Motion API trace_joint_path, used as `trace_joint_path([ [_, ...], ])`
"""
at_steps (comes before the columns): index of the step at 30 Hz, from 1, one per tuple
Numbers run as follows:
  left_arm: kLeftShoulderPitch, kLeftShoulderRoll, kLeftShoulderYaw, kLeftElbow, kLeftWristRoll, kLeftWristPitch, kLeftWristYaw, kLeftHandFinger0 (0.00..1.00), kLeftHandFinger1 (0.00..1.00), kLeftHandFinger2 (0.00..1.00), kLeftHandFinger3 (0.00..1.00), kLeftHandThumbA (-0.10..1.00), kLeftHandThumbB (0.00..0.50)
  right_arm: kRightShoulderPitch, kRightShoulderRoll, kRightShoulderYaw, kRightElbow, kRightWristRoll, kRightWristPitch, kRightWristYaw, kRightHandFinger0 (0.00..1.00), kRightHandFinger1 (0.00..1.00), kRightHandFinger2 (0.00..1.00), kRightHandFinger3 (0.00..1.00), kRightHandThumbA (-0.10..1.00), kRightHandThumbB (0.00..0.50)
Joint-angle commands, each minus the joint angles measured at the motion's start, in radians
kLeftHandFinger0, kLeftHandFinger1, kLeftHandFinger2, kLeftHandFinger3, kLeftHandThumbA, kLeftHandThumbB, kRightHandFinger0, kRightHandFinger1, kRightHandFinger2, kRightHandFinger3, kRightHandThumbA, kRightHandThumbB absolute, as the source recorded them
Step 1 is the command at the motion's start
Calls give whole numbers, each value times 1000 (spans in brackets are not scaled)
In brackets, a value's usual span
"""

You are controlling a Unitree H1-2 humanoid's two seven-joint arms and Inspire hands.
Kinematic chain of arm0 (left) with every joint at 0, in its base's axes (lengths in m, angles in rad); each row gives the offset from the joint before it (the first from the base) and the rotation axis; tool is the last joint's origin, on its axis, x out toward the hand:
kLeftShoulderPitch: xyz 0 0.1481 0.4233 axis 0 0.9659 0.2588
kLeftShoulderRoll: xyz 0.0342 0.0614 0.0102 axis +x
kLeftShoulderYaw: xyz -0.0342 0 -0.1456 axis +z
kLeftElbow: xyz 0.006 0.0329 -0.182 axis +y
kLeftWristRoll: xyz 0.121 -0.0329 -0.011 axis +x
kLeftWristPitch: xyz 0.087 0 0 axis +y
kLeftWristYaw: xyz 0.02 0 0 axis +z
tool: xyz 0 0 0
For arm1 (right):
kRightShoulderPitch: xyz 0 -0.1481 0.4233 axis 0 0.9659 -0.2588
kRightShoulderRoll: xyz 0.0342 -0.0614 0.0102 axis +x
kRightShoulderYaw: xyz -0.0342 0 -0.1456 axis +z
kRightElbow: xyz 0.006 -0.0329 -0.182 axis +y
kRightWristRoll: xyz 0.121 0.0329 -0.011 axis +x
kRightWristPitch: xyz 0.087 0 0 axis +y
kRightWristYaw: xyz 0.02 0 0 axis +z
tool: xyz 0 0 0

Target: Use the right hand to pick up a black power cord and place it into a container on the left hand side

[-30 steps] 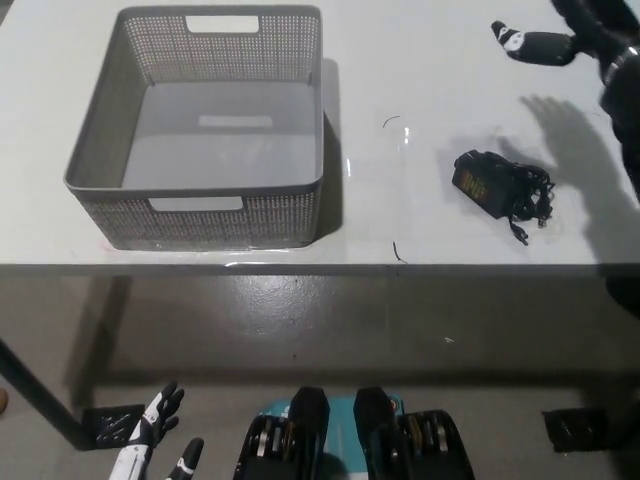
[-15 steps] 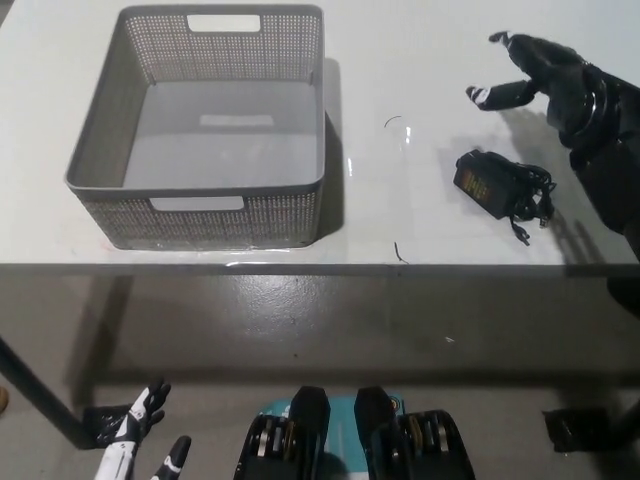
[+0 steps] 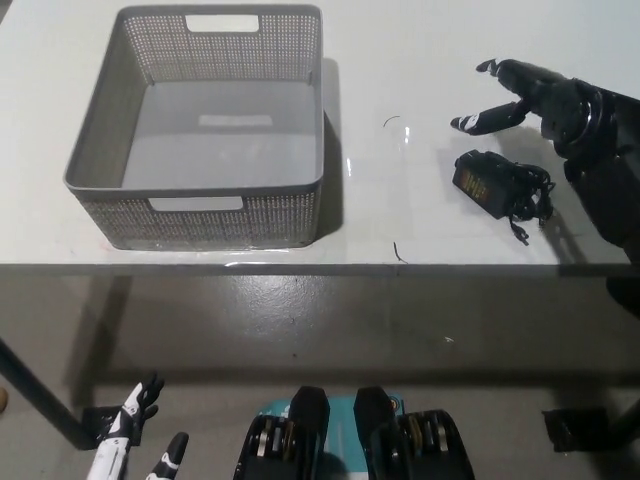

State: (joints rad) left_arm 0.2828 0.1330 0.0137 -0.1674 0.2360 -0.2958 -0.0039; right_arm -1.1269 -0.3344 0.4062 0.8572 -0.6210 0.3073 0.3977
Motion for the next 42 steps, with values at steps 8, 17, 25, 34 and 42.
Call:
trace_joint_path([
  [8, -37, 27, 5, -19, 9, -16, -1, 1000, 1000, 1000, 1000, 772, 144, -26, -63, -1, -179, 42, 112, 172, 1000, 1000, 1000, 1000, 761, 500],
  [17, -43, 31, 1, -21, -5, -4, -10, 1000, 1000, 1000, 1000, 775, 169, -25, -56, -4, -140, 47, 114, 176, 1000, 1000, 1000, 1000, 702, 500],
  [25, -53, 40, -1, -11, -3, -20, -10, 1000, 1000, 1000, 1000, 780, 175, -22, -46, 3, -100, 48, 92, 169, 1000, 1000, 1000, 1000, 716, 500],
  [34, -65, 43, -3, -6, -7, -23, -11, 1000, 1000, 1000, 1000, 794, 181, -21, -27, -7, -7, 68, 48, 125, 1000, 1000, 1000, 1000, 696, 500],
  [42, -70, 50, -1, -8, -15, -20, -16, 1000, 1000, 1000, 1000, 775, 167, -5, 14, 24, 114, 57, 2, 83, 1000, 1000, 1000, 1000, 723, 500],
])
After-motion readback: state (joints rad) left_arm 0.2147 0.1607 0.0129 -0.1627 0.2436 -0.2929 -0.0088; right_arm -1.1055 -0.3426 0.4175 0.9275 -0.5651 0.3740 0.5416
